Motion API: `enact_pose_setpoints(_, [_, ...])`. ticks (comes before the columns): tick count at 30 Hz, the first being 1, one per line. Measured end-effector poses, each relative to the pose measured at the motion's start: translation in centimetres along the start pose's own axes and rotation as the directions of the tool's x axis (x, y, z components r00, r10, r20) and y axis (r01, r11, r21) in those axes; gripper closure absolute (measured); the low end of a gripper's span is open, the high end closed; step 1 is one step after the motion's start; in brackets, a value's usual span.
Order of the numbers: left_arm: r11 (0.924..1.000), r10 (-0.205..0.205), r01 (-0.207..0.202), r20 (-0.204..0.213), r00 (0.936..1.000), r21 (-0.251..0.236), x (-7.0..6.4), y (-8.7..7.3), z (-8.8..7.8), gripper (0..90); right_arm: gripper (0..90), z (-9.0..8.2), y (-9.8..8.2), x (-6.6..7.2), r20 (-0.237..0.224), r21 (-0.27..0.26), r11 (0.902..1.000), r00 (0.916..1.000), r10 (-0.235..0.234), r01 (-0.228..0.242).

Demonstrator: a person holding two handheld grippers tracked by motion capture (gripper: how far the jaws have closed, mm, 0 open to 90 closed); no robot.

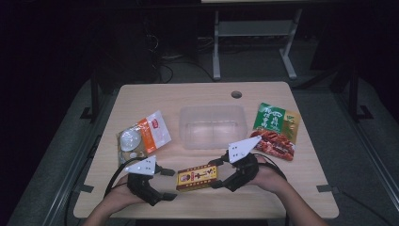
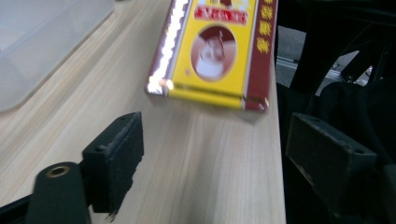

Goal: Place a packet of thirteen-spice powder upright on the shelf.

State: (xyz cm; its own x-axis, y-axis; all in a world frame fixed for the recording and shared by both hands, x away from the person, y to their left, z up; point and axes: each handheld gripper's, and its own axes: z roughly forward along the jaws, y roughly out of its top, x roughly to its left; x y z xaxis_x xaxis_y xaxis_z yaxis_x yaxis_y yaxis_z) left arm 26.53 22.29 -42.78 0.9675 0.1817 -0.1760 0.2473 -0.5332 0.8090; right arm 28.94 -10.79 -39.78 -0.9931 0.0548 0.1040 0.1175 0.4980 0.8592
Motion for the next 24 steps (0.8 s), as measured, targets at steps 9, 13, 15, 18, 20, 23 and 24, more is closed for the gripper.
enact_pose_setpoints(9, [0.9987, -0.045, 0.047, -0.081, 0.9957, 0.020, -0.1, -0.5, -0.4, 15.7, 32.0, -1.4, 0.6, -0.6, 0.068, 0.020, 0.9997, 0.9976, 0.008, -0.010])
enact_pose_setpoints(13, [0.9979, -0.049, 0.054, -0.117, 0.9919, 0.037, -0.3, -1.5, -0.7, 15.7, 32.0, -1.9, 1.0, -0.8, 0.097, 0.036, 0.9993, 0.9952, -0.012, 0.009])
enact_pose_setpoints(15, [0.9972, -0.052, 0.058, -0.124, 0.9909, 0.048, -0.2, -1.8, -0.7, 15.7, 32.0, -1.9, 1.2, -0.9, 0.101, 0.038, 0.9993, 0.9949, -0.006, 0.002])
enact_pose_setpoints(18, [0.9970, -0.058, 0.065, -0.136, 0.9889, 0.043, 0.1, -2.0, -0.6, 15.8, 32.0, -2.2, 2.0, -1.7, 0.127, 0.056, 0.9984, 0.9919, -0.007, 0.000])
enact_pose_setpoints(20, [0.9974, -0.047, 0.054, -0.150, 0.9875, 0.048, 0.3, -2.2, -0.4, 16.5, 32.0, -2.3, 2.1, -1.9, 0.131, 0.051, 0.9987, 0.9913, -0.011, 0.004])
enact_pose_setpoints(23, [0.9959, -0.057, 0.066, -0.145, 0.9878, 0.062, 0.5, -2.6, 0.0, 16.4, 32.0, -2.7, 2.6, -2.5, 0.144, 0.040, 0.9992, 0.9896, -0.004, -0.002])
enact_pose_setpoints(24, [0.9957, -0.048, 0.059, -0.142, 0.9887, 0.071, 0.5, -2.6, 0.1, 16.4, 32.0, -3.0, 3.0, -3.0, 0.156, 0.033, 0.9994, 0.9878, -0.008, 0.003])
